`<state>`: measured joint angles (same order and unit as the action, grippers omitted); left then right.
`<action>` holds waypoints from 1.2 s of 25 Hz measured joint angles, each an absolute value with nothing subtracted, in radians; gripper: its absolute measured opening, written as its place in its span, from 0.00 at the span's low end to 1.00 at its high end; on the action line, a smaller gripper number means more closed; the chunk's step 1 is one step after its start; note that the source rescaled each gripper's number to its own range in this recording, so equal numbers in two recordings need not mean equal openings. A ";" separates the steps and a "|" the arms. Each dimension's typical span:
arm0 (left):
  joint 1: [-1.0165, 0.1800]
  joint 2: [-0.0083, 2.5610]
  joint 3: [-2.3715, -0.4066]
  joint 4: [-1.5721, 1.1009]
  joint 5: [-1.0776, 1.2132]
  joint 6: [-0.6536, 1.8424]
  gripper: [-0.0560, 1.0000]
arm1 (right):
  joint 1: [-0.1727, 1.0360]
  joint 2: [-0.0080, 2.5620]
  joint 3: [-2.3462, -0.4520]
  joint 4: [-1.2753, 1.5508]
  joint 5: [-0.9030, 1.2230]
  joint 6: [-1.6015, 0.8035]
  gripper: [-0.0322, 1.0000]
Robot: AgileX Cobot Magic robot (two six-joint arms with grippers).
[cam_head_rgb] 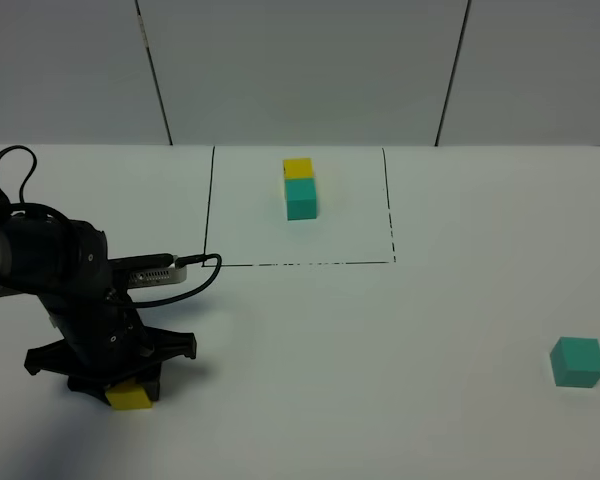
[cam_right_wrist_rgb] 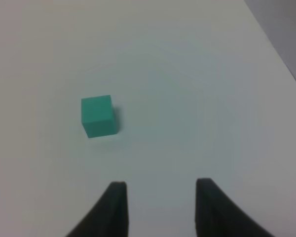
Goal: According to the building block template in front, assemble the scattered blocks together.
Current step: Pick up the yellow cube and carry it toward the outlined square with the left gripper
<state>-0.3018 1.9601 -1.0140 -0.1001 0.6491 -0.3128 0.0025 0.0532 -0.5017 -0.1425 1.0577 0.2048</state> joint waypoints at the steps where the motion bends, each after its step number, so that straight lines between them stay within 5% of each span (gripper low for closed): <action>1: -0.302 1.960 -1.014 -0.100 0.650 -0.313 0.06 | 0.002 0.053 -0.502 -0.143 1.058 0.205 0.03; 9: -0.302 1.981 -1.078 -0.111 0.754 -0.261 0.06 | 0.002 0.053 -0.502 -0.143 1.058 0.205 0.03; 19: -0.303 2.013 -1.460 0.076 1.119 -0.079 0.06 | 0.002 0.053 -0.502 -0.143 1.058 0.205 0.03; 30: -0.383 2.014 -1.622 0.137 1.188 0.438 0.06 | 0.002 0.053 -0.502 -0.143 1.058 0.205 0.03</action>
